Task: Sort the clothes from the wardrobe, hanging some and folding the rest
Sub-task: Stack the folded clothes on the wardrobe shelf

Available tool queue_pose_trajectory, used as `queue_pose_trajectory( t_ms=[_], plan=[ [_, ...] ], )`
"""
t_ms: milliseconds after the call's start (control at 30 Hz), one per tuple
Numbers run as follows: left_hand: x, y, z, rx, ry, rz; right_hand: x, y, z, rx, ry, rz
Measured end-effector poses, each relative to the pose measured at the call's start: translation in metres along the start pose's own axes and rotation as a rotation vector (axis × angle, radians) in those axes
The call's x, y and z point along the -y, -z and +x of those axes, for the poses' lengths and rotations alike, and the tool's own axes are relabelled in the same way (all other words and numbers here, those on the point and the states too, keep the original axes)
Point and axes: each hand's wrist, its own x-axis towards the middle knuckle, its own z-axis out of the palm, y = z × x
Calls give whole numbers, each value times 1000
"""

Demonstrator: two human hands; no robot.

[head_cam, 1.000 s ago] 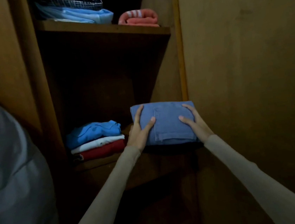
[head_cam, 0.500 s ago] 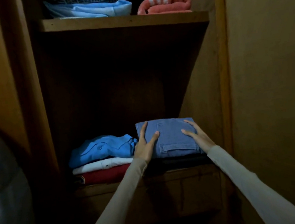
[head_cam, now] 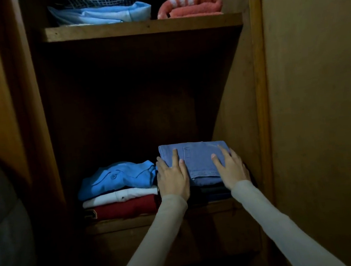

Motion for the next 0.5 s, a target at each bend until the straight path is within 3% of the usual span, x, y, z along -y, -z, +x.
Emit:
queue_pose_trajectory(
  t_ms=[100,167,300,367,500],
  plan=[
    [0,-4,-10,-65,-57,18,4,-3,-10,-124,98,-267],
    [1,-6,-15,-94,-177,64,8,-4,-13,-108,189,-377],
    [5,-9,-19,-100,-333,180,11,-7,-19,-8,308,-463],
    [7,-7,-18,-33,-349,191,9,-9,-20,-15,353,-505],
    [2,-5,-11,-69,-336,203,7,-10,-14,-14,389,-516]
  ],
)
